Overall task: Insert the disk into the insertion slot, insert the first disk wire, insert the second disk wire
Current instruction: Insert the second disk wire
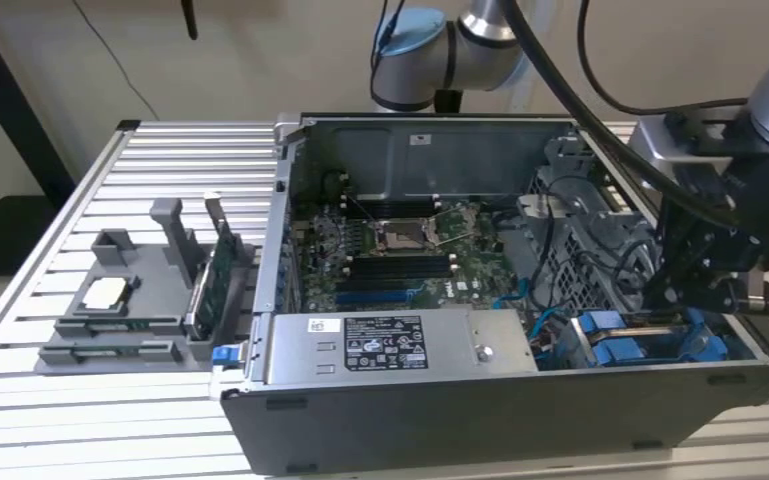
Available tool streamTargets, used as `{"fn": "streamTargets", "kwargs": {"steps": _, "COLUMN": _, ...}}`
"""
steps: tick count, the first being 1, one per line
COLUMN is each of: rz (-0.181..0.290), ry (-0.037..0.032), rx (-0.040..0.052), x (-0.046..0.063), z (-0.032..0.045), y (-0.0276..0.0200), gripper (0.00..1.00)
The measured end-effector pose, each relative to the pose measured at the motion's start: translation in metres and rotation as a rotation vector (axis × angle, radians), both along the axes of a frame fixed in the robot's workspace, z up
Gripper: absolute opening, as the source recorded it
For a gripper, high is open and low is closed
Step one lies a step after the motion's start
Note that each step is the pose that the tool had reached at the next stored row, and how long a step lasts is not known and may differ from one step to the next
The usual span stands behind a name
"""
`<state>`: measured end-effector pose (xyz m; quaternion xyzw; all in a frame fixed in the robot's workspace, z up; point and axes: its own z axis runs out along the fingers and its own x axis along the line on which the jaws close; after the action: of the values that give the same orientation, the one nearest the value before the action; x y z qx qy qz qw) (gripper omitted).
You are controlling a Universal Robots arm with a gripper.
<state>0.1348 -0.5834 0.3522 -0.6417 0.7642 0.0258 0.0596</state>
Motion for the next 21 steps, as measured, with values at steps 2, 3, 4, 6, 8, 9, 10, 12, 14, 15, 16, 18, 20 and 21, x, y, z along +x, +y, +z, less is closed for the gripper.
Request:
{"fn": "streamTargets", "kwargs": {"steps": 2, "rz": 0.001, "ry": -0.0014, "rx": 0.0002, "x": -0.0003, "z": -0.0016, "y": 0.0, "gripper": 0.16}}
{"fn": "streamTargets", "kwargs": {"steps": 3, "rz": 0.001, "ry": -0.002, "rx": 0.0001, "x": -0.0006, "z": -0.0022, "y": -0.0001, "gripper": 0.16}}
{"fn": "streamTargets", "kwargs": {"steps": 4, "rz": 0.002, "ry": -0.0025, "rx": 0.0, "x": -0.0008, "z": -0.0025, "y": 0.0, "gripper": 0.16}}
{"fn": "streamTargets", "kwargs": {"steps": 6, "rz": 0.003, "ry": -0.0034, "rx": 0.0002, "x": -0.0008, "z": -0.0035, "y": 0.0, "gripper": 0.16}}
{"fn": "streamTargets", "kwargs": {"steps": 8, "rz": 0.004, "ry": -0.0038, "rx": 0.0003, "x": -0.0009, "z": -0.0042, "y": 0.0, "gripper": 0.16}}
{"fn": "streamTargets", "kwargs": {"steps": 9, "rz": 0.006, "ry": -0.0039, "rx": 0.0003, "x": -0.0009, "z": -0.0046, "y": 0.0001, "gripper": 0.16}}
{"fn": "streamTargets", "kwargs": {"steps": 10, "rz": 0.009, "ry": -0.0048, "rx": 0.0002, "x": -0.0009, "z": -0.0063, "y": 0.0, "gripper": 0.16}}
{"fn": "streamTargets", "kwargs": {"steps": 12, "rz": 0.013, "ry": -0.0052, "rx": 0.0002, "x": -0.0009, "z": -0.0072, "y": 0.0001, "gripper": 0.16}}
{"fn": "streamTargets", "kwargs": {"steps": 14, "rz": 0.018, "ry": -0.0051, "rx": 0.0, "x": -0.0009, "z": -0.0077, "y": 0.0, "gripper": 0.16}}
{"fn": "streamTargets", "kwargs": {"steps": 15, "rz": 0.021, "ry": -0.0052, "rx": 0.0001, "x": -0.0009, "z": -0.008, "y": 0.0, "gripper": 0.16}}
{"fn": "streamTargets", "kwargs": {"steps": 16, "rz": 0.024, "ry": -0.0051, "rx": 0.0002, "x": -0.0008, "z": -0.0082, "y": 0.0001, "gripper": 0.16}}
{"fn": "streamTargets", "kwargs": {"steps": 18, "rz": 0.032, "ry": -0.0051, "rx": 0.0003, "x": -0.0003, "z": -0.0085, "y": 0.0001, "gripper": 0.16}}
{"fn": "streamTargets", "kwargs": {"steps": 20, "rz": 0.04, "ry": -0.0052, "rx": 0.0003, "x": 0.0002, "z": -0.0087, "y": 0.0002, "gripper": 0.16}}
{"fn": "streamTargets", "kwargs": {"steps": 21, "rz": 0.044, "ry": -0.0051, "rx": 0.0003, "x": 0.0004, "z": -0.0087, "y": 0.0002, "gripper": 0.16}}
